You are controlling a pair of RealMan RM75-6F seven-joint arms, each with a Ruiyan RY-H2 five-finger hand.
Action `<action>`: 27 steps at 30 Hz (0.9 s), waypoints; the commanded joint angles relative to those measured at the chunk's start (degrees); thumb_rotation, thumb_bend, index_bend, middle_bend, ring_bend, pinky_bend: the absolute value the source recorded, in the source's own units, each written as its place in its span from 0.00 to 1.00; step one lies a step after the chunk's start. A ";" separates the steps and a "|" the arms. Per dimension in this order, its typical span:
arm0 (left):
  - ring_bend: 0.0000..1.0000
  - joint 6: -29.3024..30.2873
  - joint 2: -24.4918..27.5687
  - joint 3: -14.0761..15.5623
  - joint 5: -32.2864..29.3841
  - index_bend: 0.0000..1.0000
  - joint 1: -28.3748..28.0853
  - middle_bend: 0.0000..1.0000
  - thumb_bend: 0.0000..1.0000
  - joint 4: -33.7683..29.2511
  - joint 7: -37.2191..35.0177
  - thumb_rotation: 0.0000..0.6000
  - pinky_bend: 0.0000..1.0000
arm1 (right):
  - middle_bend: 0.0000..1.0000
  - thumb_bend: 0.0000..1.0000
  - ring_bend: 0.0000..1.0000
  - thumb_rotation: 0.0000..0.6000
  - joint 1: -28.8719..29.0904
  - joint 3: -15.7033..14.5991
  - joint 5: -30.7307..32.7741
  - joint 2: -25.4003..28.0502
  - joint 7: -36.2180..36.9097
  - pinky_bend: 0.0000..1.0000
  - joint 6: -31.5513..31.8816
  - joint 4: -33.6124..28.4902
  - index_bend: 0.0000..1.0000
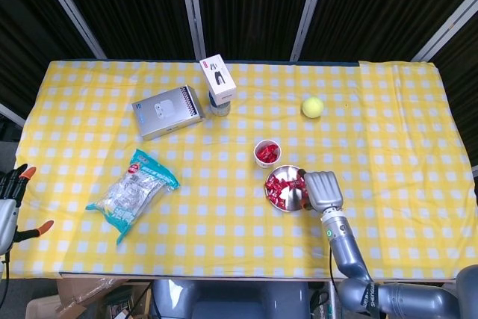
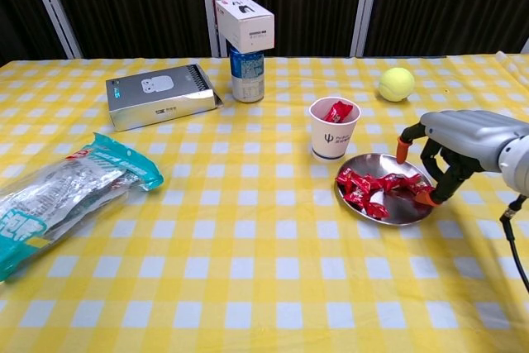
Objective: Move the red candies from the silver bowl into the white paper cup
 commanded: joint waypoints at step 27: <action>0.00 -0.46 0.16 0.03 -0.13 0.00 -0.16 0.00 0.05 -0.09 -0.07 1.00 0.00 | 0.73 0.31 0.86 1.00 -0.37 0.95 -0.36 -4.65 3.11 0.89 -3.93 10.22 0.49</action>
